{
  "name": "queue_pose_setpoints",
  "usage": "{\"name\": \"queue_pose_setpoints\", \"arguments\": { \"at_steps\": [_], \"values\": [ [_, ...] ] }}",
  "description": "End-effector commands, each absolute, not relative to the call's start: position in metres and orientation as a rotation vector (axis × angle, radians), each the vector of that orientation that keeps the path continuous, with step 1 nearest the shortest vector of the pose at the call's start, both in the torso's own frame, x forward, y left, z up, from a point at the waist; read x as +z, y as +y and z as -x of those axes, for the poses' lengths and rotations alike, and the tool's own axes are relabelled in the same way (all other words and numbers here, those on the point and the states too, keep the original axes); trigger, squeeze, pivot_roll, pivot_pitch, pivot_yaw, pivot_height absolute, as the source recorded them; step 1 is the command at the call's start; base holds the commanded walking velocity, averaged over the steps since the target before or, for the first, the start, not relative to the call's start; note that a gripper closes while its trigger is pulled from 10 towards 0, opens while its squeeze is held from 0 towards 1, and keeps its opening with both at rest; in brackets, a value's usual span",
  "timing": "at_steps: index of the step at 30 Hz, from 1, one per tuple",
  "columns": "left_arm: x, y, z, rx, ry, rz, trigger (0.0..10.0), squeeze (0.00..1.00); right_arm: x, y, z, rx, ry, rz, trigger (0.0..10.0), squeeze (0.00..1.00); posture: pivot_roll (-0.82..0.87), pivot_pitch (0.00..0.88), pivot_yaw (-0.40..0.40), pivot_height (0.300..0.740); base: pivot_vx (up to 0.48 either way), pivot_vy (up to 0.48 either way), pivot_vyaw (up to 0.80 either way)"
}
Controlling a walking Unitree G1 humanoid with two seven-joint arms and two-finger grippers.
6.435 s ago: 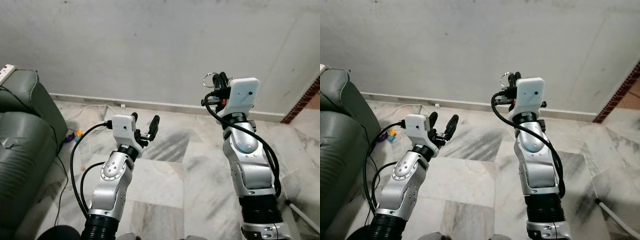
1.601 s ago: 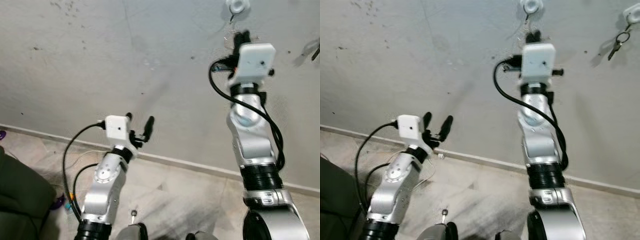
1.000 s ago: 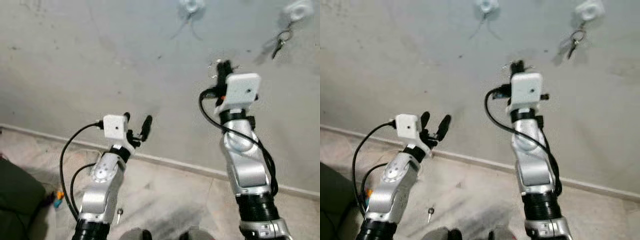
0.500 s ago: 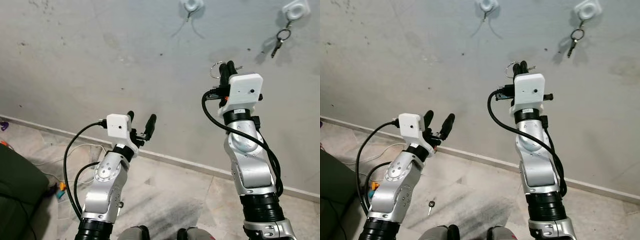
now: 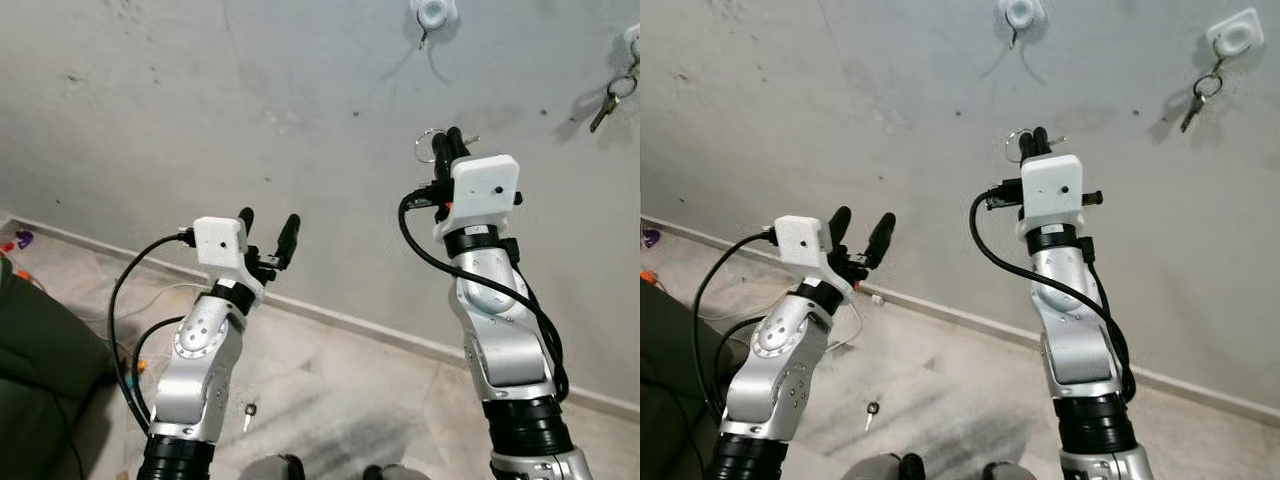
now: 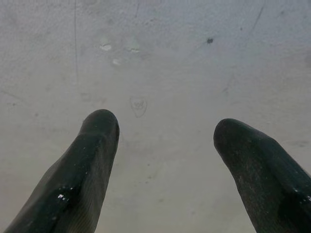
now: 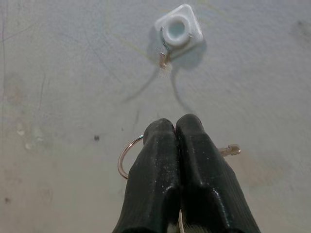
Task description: Hang keys on a hook
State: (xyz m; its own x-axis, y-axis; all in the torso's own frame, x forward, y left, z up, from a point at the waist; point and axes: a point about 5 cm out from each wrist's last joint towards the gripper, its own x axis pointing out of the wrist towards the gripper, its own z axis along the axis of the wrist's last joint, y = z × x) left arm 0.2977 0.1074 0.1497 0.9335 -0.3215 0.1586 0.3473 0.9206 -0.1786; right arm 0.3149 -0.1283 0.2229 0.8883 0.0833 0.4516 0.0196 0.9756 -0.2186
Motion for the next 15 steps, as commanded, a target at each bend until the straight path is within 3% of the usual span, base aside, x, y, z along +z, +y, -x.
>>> {"name": "queue_pose_setpoints", "arguments": {
  "at_steps": [1,13,15],
  "values": [
    [0.147,0.1124,-0.2971,-0.333,-0.112,0.196,10.0,0.0,0.2285,-0.123,-0.311,0.041,-0.504,0.216,10.0,0.0,0.01,0.151,0.1,0.74,0.289,0.0,0.0],
    [0.1441,0.1121,-0.2958,-0.336,-0.098,0.191,10.0,0.0,0.2287,-0.1231,-0.3106,0.035,-0.505,0.215,10.0,0.0,0.01,0.155,0.101,0.74,0.274,0.0,0.0],
    [0.144,0.1118,-0.2956,-0.336,-0.099,0.205,10.0,0.0,0.2288,-0.123,-0.3106,0.034,-0.505,0.215,10.0,0.0,0.01,0.155,0.101,0.74,0.0,0.0,0.0]
  ]
}}
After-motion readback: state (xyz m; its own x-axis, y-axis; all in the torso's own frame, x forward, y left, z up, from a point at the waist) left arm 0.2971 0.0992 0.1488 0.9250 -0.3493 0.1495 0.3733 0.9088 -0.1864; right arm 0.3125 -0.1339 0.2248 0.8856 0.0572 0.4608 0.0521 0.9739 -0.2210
